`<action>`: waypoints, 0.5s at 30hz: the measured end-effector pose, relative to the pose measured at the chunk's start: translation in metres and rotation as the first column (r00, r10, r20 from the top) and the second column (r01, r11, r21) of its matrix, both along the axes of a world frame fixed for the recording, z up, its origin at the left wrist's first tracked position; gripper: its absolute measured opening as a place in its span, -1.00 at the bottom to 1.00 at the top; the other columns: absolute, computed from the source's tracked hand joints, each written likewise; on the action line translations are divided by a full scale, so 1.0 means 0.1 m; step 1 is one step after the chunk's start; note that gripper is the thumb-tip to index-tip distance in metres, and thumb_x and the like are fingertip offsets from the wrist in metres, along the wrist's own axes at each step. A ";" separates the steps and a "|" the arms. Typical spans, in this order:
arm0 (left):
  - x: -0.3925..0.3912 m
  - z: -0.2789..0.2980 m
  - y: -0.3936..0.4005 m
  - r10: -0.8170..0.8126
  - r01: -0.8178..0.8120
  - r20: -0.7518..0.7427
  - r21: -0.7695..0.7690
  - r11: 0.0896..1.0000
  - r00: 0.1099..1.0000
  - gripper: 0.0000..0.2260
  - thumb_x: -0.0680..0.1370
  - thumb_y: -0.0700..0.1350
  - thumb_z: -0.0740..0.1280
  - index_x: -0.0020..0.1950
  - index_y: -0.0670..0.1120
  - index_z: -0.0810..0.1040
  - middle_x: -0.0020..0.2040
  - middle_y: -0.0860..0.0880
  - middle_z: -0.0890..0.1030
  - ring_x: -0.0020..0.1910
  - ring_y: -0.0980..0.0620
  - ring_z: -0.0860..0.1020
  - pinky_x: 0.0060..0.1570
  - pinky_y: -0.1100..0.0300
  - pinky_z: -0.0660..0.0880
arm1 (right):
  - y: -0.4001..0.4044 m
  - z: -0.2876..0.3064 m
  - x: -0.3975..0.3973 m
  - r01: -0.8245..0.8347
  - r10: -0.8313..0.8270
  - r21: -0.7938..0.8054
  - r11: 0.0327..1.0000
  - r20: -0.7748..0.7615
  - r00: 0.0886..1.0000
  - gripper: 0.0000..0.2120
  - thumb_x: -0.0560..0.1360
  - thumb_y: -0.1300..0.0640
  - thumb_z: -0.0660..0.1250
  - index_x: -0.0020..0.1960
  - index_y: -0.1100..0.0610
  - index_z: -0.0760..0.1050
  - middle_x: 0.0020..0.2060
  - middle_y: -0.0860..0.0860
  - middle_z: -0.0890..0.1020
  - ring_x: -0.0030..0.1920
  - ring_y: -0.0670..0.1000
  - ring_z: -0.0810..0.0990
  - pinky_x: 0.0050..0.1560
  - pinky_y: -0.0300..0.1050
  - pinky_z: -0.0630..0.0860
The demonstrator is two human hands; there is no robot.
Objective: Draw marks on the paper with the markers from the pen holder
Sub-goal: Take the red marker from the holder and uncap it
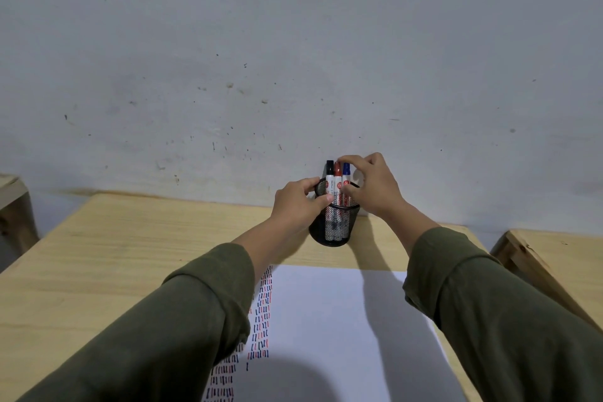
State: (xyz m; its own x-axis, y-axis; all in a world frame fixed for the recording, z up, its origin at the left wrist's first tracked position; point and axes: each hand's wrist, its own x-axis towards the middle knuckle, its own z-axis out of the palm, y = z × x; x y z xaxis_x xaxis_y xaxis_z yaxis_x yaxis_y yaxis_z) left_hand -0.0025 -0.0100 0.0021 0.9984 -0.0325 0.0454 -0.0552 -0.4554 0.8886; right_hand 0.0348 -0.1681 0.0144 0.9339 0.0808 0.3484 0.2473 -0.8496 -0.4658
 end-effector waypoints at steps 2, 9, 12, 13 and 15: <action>0.01 0.00 0.00 -0.002 0.002 0.000 0.007 1.000 1.000 -0.50 0.48 -0.03 0.40 0.40 -0.07 0.41 0.34 -0.05 0.53 0.35 0.00 0.46 0.30 0.18 0.34 | 0.00 0.01 0.02 -0.003 0.003 -0.029 1.000 -0.001 1.000 -0.52 0.44 0.09 0.41 0.32 -0.07 0.40 0.02 0.04 0.31 -0.01 -0.01 0.36 -0.07 -0.13 0.40; 0.02 -0.02 0.01 0.008 -0.008 -0.005 0.006 1.000 1.000 -0.49 0.47 -0.01 0.41 0.40 -0.05 0.42 0.34 -0.05 0.52 0.36 -0.01 0.44 0.32 0.14 0.35 | -0.03 -0.02 -0.05 -0.037 0.036 0.006 0.999 0.038 0.999 -0.60 0.42 0.06 0.40 0.23 -0.09 0.43 -0.01 0.01 0.33 -0.10 -0.03 0.40 -0.13 -0.15 0.37; 0.02 -0.02 0.00 0.012 -0.013 0.003 0.015 1.000 1.000 -0.49 0.47 -0.01 0.41 0.40 -0.05 0.42 0.35 -0.05 0.52 0.36 -0.01 0.44 0.30 0.15 0.36 | -0.03 -0.04 -0.11 -0.051 0.048 0.060 0.997 0.050 0.998 -0.59 0.42 0.06 0.41 0.23 -0.06 0.42 0.00 0.03 0.36 -0.09 0.00 0.44 -0.12 -0.15 0.38; 0.02 -0.02 0.00 0.018 -0.018 0.012 0.019 1.000 1.000 -0.49 0.47 -0.01 0.41 0.40 -0.06 0.41 0.34 -0.05 0.52 0.35 -0.01 0.44 0.29 0.17 0.35 | -0.03 -0.03 -0.14 -0.057 0.053 0.086 0.995 0.045 0.998 -0.59 0.42 0.07 0.42 0.23 -0.04 0.41 0.00 0.04 0.38 -0.09 0.00 0.43 -0.12 -0.15 0.37; 0.00 -0.02 0.00 0.032 -0.033 0.030 0.018 0.999 0.999 -0.48 0.47 -0.02 0.40 0.41 -0.06 0.40 0.34 -0.05 0.52 0.35 -0.01 0.44 0.28 0.18 0.35 | -0.02 -0.02 -0.19 -0.076 0.071 0.130 0.989 0.041 0.997 -0.61 0.42 0.11 0.42 0.20 0.01 0.40 -0.03 0.05 0.47 -0.12 0.00 0.45 -0.13 -0.16 0.35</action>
State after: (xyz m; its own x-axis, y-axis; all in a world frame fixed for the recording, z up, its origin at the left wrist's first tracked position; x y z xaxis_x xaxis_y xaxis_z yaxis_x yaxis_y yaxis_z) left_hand -0.0028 -0.0098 0.0003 0.9972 -0.0014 0.0747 -0.0664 -0.4734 0.8784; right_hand 0.0155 -0.1699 0.0119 0.9137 0.1000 0.3939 0.3254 -0.7606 -0.5618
